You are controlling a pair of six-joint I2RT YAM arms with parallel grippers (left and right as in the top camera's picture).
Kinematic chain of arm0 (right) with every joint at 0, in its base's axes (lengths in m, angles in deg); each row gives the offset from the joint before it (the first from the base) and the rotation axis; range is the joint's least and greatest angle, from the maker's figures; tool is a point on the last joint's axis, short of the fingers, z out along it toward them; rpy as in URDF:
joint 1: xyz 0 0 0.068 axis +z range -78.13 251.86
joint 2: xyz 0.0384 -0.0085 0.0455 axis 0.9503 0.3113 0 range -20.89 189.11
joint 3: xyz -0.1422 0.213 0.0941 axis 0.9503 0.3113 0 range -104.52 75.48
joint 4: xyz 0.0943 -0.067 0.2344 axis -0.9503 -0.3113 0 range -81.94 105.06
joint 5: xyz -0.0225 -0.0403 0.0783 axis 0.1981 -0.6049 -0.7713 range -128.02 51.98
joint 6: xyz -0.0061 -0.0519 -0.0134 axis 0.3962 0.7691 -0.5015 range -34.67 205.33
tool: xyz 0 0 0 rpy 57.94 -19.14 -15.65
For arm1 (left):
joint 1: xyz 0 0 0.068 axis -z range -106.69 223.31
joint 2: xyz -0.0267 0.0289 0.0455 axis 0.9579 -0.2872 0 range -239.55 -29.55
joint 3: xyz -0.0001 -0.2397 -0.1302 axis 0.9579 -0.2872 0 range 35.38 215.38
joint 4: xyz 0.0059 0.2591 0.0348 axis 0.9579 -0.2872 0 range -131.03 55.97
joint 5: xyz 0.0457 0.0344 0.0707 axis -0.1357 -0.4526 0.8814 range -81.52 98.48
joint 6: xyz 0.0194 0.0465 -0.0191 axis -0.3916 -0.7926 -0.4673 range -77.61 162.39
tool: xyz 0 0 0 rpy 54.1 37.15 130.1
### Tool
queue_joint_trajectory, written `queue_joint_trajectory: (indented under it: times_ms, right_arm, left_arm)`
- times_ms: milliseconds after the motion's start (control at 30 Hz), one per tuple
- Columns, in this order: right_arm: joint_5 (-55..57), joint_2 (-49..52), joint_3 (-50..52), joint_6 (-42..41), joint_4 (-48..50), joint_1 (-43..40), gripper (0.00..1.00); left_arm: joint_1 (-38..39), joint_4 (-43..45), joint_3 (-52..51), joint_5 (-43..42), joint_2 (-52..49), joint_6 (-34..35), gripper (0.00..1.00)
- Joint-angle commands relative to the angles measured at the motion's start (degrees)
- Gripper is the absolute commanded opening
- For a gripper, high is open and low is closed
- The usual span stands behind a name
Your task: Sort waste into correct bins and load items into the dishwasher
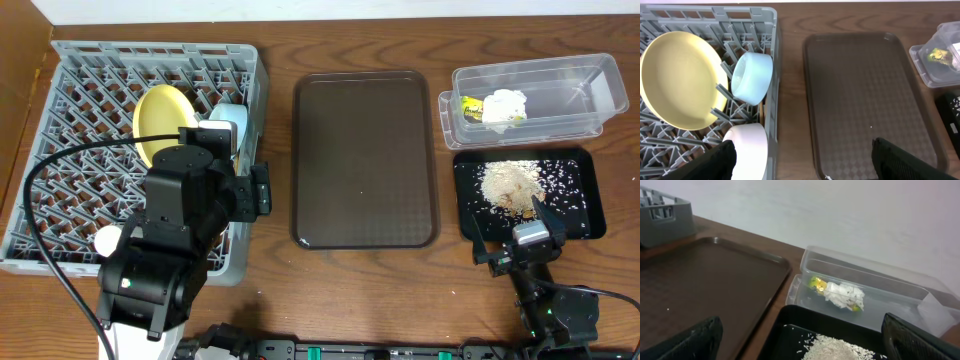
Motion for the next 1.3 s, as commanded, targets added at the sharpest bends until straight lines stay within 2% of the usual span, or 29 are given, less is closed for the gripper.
queue_joint_trajectory:
  times_ms: [0,167,433,733,933,1267]
  right_arm:
    - [-0.3,-0.3,0.1,0.4,-0.2,-0.3,0.99]
    - [-0.3,-0.3,0.1,0.4,-0.2,-0.3,0.99]
    - [-0.3,-0.3,0.1,0.4,-0.2,-0.3,0.99]
    - [-0.3,-0.3,0.1,0.4,-0.2,-0.3,0.99]
    - [-0.3,-0.3,0.1,0.4,-0.2,-0.3,0.99]
    - [-0.3,-0.3,0.1,0.4,-0.2,-0.3,0.99]
  left_arm:
    - [0.2,-2.1,0.6,-0.8,-0.3,0.7,0.88]
    - [0.2,-5.3,0.6,-2.0,-0.1,0.7,0.93]
    - [0.2,7.5,-2.8,-1.6,4.2,-0.2,0.93]
    - [-0.3,29.2,-26.4,-1.1,23.4,-0.4,0.94]
    - [-0.3,34.7,-38.5,-0.4,35.8,0.3,0.94]
    - [-0.3,37.5,-53.3,6.0,50.4,0.7,0.94]
